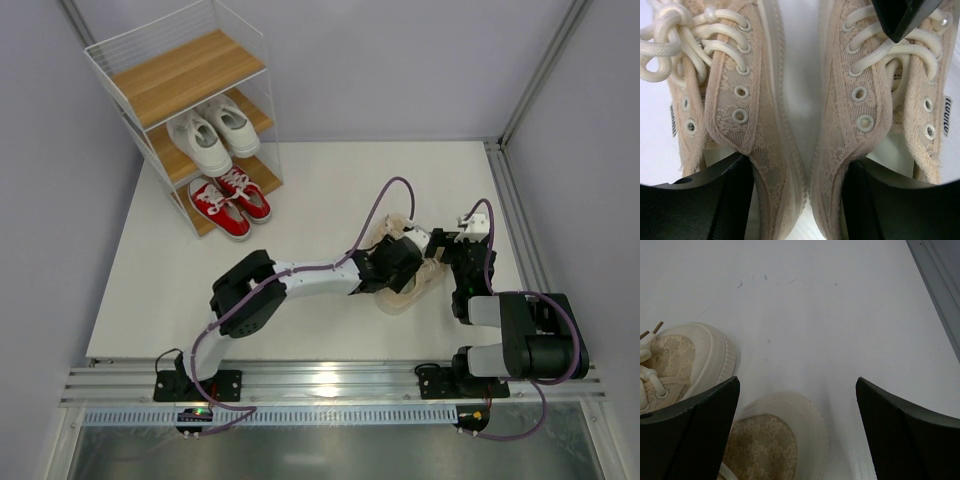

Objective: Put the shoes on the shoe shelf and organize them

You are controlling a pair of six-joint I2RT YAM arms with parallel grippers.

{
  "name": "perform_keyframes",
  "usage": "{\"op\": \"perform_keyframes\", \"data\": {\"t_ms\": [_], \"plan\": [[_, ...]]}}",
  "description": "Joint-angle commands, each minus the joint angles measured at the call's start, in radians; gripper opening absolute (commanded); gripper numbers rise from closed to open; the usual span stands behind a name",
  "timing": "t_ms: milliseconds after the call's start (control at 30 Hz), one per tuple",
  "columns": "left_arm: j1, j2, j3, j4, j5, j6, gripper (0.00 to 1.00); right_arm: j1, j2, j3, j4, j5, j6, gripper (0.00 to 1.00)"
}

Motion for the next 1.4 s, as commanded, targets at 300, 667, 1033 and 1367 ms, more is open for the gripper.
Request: {"op": "perform_keyframes", "data": {"t_ms": [300,667,1033,1367], "plan": [[0.043,-0.029,-0.143,0.202,0.104,-0.004,0.0,-0.002,0.002,0.021,0.081,-0.009,-0.006,0.97],[0.033,-0.212,-0.209,-0.227,-0.498,-0.361,0.0,-0.002,0.002,0.02,0.081,-0.009,-0.006,0.97],[0.058,-0.183,-0.235,-0.539,-0.622,-0.953,0.0,-0.002,0.002,0.021,0.08,-0.009,-0.006,0.97],[0.052,-0.207,-0.25,-0.528,-0.617,-0.99,0.4,-0.002,0.002,0.021,0.081,-0.009,-0.005,0.97]]}}
